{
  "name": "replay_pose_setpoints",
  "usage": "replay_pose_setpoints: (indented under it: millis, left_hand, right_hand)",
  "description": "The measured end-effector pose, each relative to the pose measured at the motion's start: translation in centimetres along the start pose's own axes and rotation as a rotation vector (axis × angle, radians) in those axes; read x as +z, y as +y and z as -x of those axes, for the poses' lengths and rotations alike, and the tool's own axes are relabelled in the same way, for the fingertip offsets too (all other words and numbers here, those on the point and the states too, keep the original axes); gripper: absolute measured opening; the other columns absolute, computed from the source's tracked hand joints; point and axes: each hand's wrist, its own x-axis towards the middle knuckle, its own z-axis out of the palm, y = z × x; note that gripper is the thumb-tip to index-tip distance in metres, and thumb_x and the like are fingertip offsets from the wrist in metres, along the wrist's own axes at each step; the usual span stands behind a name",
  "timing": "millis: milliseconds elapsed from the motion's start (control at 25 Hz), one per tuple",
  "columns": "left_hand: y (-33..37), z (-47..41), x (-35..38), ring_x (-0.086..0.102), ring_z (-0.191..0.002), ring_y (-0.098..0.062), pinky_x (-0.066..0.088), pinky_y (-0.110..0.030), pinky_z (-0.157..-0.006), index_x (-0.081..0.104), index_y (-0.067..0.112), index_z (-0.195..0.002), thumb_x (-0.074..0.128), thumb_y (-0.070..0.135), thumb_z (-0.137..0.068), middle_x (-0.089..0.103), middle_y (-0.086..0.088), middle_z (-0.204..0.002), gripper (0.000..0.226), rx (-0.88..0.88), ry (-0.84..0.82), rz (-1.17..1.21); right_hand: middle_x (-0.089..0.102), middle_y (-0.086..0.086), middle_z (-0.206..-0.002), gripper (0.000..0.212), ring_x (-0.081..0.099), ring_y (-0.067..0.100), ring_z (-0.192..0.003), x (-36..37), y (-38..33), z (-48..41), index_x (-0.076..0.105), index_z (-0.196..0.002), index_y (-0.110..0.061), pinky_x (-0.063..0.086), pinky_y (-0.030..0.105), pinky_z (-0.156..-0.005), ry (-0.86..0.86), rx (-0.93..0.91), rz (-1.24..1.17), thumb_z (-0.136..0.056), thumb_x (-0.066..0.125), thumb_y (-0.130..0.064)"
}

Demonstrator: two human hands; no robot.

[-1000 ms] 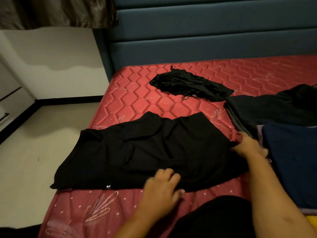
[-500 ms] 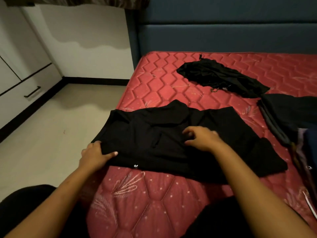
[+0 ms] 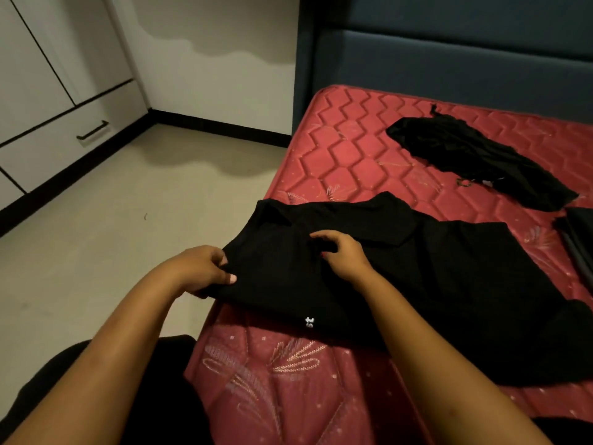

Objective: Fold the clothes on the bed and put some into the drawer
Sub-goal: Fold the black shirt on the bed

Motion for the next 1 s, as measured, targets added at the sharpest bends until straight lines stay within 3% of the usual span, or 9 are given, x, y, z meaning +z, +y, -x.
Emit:
replay_pose_setpoints:
  millis: [160, 280, 360, 440, 560, 720, 800, 880, 1000]
  left_hand:
    - [-1.1, 1.0, -1.1, 0.061, -0.092, -0.020, 0.052, -0.029, -0.078, 0.052, 0.013, -0.124, 0.063, 0.022, -0.092, 0.060, -0.008, -0.111, 0.035, -0.193, -0.314, -0.347]
    - [-0.8, 0.7, -1.2, 0.064, -0.089, -0.018, 0.053, -0.020, -0.057, 0.054, 0.008, -0.128, 0.059, 0.018, -0.095, 0.062, -0.010, -0.124, 0.034, -0.263, -0.407, -0.502]
    - [-1.0, 0.2, -0.6, 0.066, -0.087, -0.018, 0.055, -0.026, -0.061, 0.056, 0.008, -0.123, 0.065, 0.020, -0.089, 0.063, -0.007, -0.118, 0.037, -0.327, -0.379, -0.525]
    - [-0.8, 0.4, 0.7, 0.063, -0.101, -0.020, 0.053, -0.031, -0.080, 0.048, 0.016, -0.128, 0.063, 0.025, -0.084, 0.058, -0.004, -0.115, 0.047, -0.267, -0.173, -0.669]
    - [1.1, 1.3, 3.5, 0.043, -0.122, -0.024, 0.045, -0.037, -0.088, 0.021, 0.028, -0.144, 0.049, 0.025, -0.088, 0.040, -0.002, -0.135, 0.062, 0.007, 0.192, -0.739]
    - [6.4, 1.2, 7.4, 0.041, -0.122, -0.023, 0.050, -0.038, -0.086, 0.028, 0.026, -0.146, 0.050, 0.027, -0.088, 0.038, 0.001, -0.137, 0.062, 0.355, 0.410, -0.680]
    - [10.4, -0.2, 9.7, 0.046, -0.118, -0.023, 0.052, -0.039, -0.084, 0.038, 0.024, -0.141, 0.053, 0.031, -0.088, 0.045, 0.001, -0.131, 0.055, 0.491, 0.458, -0.634]
    - [14.8, -1.9, 12.3, 0.050, -0.115, -0.022, 0.052, -0.038, -0.082, 0.043, 0.024, -0.136, 0.054, 0.034, -0.089, 0.050, 0.003, -0.125, 0.049, 0.581, 0.472, -0.639]
    - [20.7, -4.6, 17.4, 0.048, -0.115, -0.020, 0.050, -0.037, -0.082, 0.044, 0.025, -0.132, 0.052, 0.036, -0.092, 0.049, 0.004, -0.124, 0.042, 0.644, 0.440, -0.653]
  right_hand:
    - [0.066, -0.004, -0.113, 0.059, 0.058, 0.011, -0.115, 3.1, -2.7, -1.3, 0.069, -0.113, -0.013, 0.038, 0.010, -0.101, 0.118, -0.250, -0.101, -0.073, 0.043, 0.022]
    - [0.057, 0.000, -0.133, 0.058, 0.050, 0.009, -0.125, 5.0, -2.3, -1.0, 0.056, -0.133, -0.018, 0.034, 0.020, -0.110, -0.021, -0.380, 0.008, -0.083, 0.050, 0.011]
    - [0.049, -0.002, -0.140, 0.062, 0.044, 0.008, -0.130, 3.6, -1.1, -0.4, 0.041, -0.144, -0.027, 0.032, 0.020, -0.110, -0.130, -0.358, 0.158, -0.090, 0.058, -0.004]
    - [0.053, -0.001, -0.133, 0.061, 0.050, 0.009, -0.121, 0.2, 0.7, 0.6, 0.038, -0.145, -0.028, 0.038, 0.021, -0.105, -0.171, -0.319, 0.262, -0.090, 0.064, -0.019]
    - [0.066, 0.002, -0.118, 0.036, 0.061, 0.012, -0.106, -7.5, 4.7, 3.1, 0.061, -0.126, -0.016, 0.045, 0.025, -0.098, -0.177, -0.219, 0.389, -0.090, 0.065, -0.018]
    - [0.066, 0.004, -0.120, 0.039, 0.062, 0.023, -0.112, -19.7, 14.0, 4.3, 0.067, -0.117, -0.019, 0.046, 0.034, -0.101, 0.293, 0.195, 0.410, -0.084, 0.055, 0.001]
    - [0.057, 0.009, -0.133, 0.046, 0.054, 0.033, -0.121, -23.8, 17.9, 3.9, 0.054, -0.131, -0.027, 0.044, 0.045, -0.102, 0.434, 0.454, 0.471, -0.087, 0.055, -0.013]
    - [0.038, 0.013, -0.149, 0.065, 0.039, 0.040, -0.132, -25.3, 20.2, 3.1, 0.026, -0.149, -0.031, 0.034, 0.052, -0.108, 0.372, 0.723, 0.493, -0.092, 0.055, -0.041]
    - [0.032, 0.014, -0.151, 0.071, 0.032, 0.039, -0.135, -24.6, 21.5, 1.4, 0.012, -0.151, -0.041, 0.025, 0.053, -0.107, 0.398, 0.718, 0.464, -0.092, 0.050, -0.053]
